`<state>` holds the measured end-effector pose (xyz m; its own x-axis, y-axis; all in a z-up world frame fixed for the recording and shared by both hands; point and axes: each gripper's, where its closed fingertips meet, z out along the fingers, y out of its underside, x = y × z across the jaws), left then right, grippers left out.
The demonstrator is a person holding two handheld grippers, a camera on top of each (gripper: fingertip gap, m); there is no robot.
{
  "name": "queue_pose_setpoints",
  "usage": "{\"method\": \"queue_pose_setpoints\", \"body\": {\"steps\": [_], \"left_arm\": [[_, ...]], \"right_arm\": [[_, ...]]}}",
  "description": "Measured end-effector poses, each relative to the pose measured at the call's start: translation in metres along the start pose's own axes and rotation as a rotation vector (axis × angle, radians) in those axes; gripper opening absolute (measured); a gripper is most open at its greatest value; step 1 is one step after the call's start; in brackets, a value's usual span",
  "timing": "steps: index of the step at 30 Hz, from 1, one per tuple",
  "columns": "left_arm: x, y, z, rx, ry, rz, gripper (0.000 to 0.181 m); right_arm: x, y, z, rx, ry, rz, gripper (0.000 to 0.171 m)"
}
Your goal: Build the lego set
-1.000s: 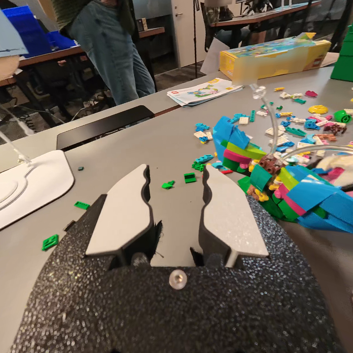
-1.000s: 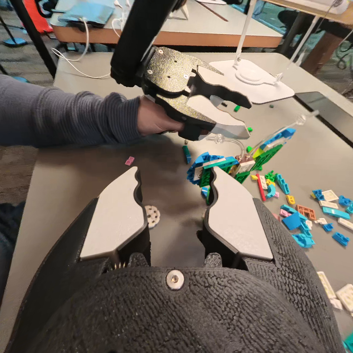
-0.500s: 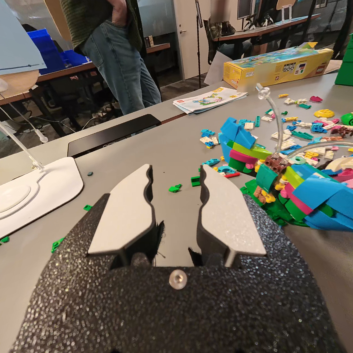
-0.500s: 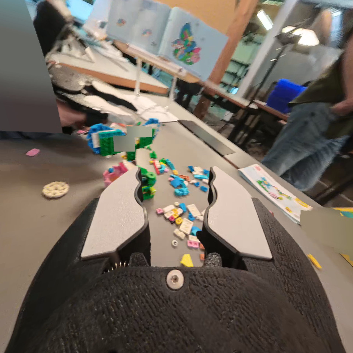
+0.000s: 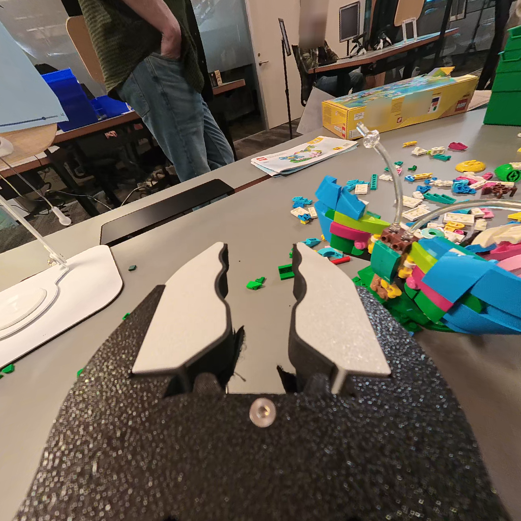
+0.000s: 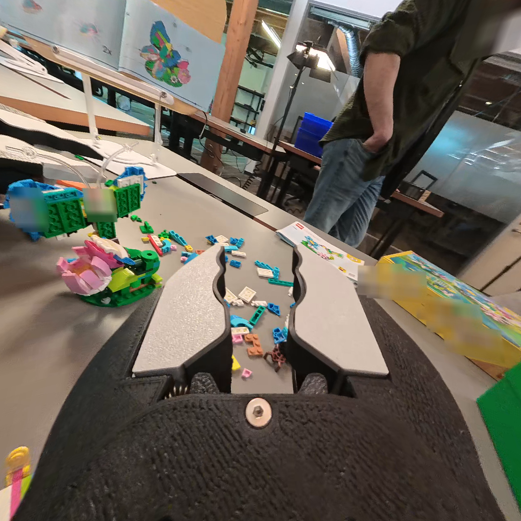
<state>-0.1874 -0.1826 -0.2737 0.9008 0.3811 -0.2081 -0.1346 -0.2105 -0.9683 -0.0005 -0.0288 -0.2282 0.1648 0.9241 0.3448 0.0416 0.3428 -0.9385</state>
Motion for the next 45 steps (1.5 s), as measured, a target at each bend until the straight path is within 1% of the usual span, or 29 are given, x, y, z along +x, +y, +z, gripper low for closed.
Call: {"method": "queue_pose_setpoints", "body": {"steps": [9, 15, 20, 25, 32, 36, 41, 45], "left_arm": [[0.004, -0.001, 0.0, 0.009, 0.027, 0.01, 0.044], [0.027, -0.01, -0.005, 0.057, 0.174, 0.059, 0.05], [0.048, -0.007, -0.008, 0.017, 0.293, 0.15, 0.053], [0.051, -0.005, -0.012, 0.004, 0.345, 0.166, 0.054], [0.063, 0.0, -0.025, -0.02, 0.493, 0.201, 0.057], [0.073, -0.003, -0.028, 0.004, 0.546, 0.178, 0.059], [0.079, 0.001, -0.029, -0.011, 0.568, 0.21, 0.059], [0.082, 0.005, -0.032, -0.033, 0.603, 0.223, 0.066]], "right_arm": [[0.006, 0.002, 0.0, -0.01, 0.052, -0.016, 0.04], [0.008, 0.006, 0.001, -0.017, 0.055, 0.02, 0.037], [0.006, 0.009, 0.002, -0.027, 0.049, 0.026, 0.037], [0.007, 0.01, 0.003, -0.036, 0.055, 0.025, 0.036], [0.008, 0.013, 0.003, -0.041, 0.049, 0.079, 0.036], [0.008, 0.013, 0.004, -0.042, 0.044, 0.094, 0.036], [0.007, 0.014, 0.004, -0.048, 0.039, 0.097, 0.037], [0.007, 0.015, 0.005, -0.051, 0.039, 0.099, 0.036]]}}
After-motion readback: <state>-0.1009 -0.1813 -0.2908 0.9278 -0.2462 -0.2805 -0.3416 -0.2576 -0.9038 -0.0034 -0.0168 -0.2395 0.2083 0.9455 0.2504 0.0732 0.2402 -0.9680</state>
